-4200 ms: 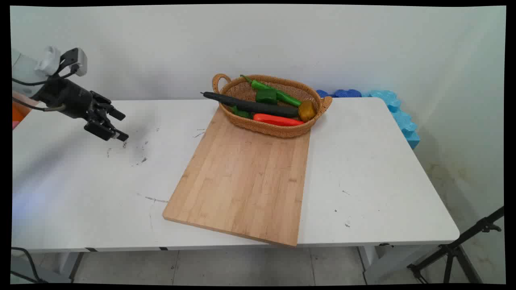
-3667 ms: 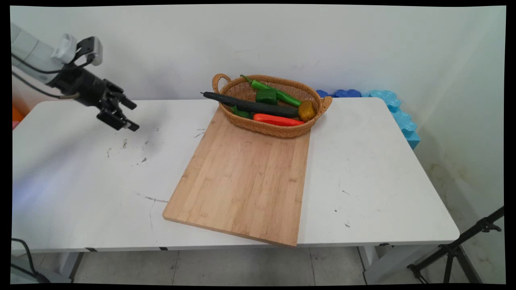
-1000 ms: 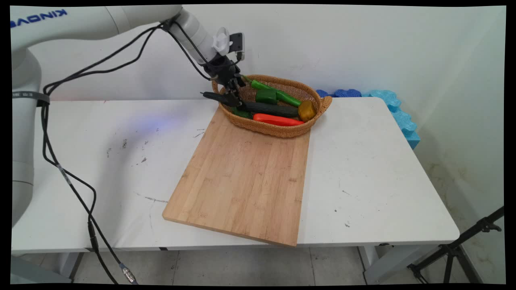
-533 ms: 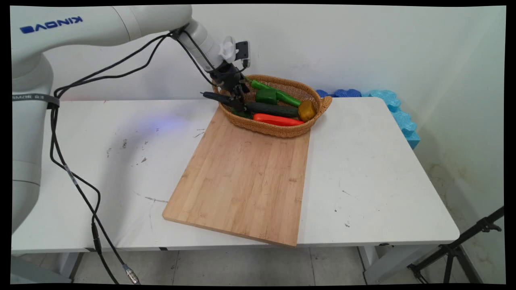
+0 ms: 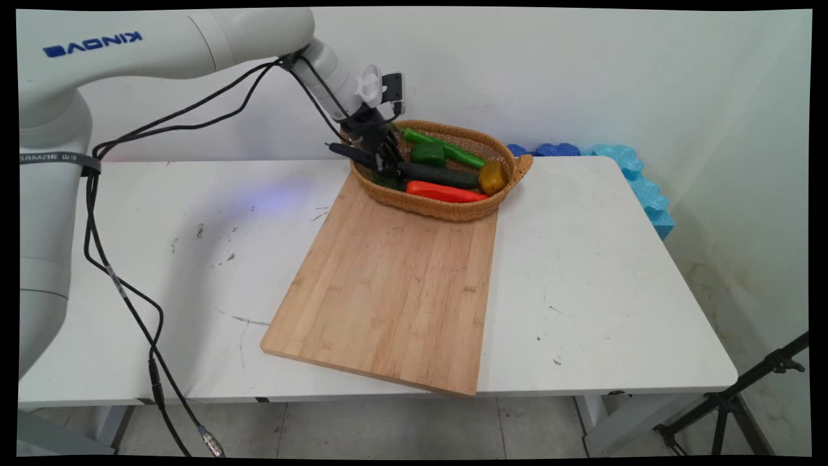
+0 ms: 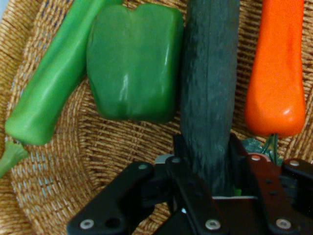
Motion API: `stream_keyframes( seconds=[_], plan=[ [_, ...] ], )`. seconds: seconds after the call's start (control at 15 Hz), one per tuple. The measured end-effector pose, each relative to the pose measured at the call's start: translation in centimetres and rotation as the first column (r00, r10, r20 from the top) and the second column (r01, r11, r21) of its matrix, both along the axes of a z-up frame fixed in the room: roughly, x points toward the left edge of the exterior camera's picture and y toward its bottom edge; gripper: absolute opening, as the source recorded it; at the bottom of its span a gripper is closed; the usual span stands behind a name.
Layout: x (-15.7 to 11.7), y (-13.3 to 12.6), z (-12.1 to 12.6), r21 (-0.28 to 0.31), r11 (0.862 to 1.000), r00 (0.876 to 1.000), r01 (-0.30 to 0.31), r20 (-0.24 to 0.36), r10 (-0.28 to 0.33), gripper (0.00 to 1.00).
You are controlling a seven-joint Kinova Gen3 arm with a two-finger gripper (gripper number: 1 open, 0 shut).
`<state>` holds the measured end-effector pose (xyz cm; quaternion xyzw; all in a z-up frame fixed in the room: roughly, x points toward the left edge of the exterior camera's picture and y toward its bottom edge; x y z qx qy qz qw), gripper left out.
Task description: Place the picked object on the cutting board
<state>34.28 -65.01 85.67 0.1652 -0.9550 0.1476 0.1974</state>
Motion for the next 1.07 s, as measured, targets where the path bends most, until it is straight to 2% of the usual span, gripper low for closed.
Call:
stream_keyframes(
  seconds=[0.33, 0.6, 1.07],
  plan=[
    [-0.2, 0.2, 0.2, -0.002, 1.0, 1.0, 0.006, -0.006, -0.006, 0.0],
    [-0.2, 0.6, 1.5, -0.017, 1.0, 1.0, 0.016, -0.017, -0.016, 0.0],
    [0.4, 2.3, 5.7, -0.054, 0.998, 0.999, 0.025, -0.037, -0.027, 0.0]
  ],
)
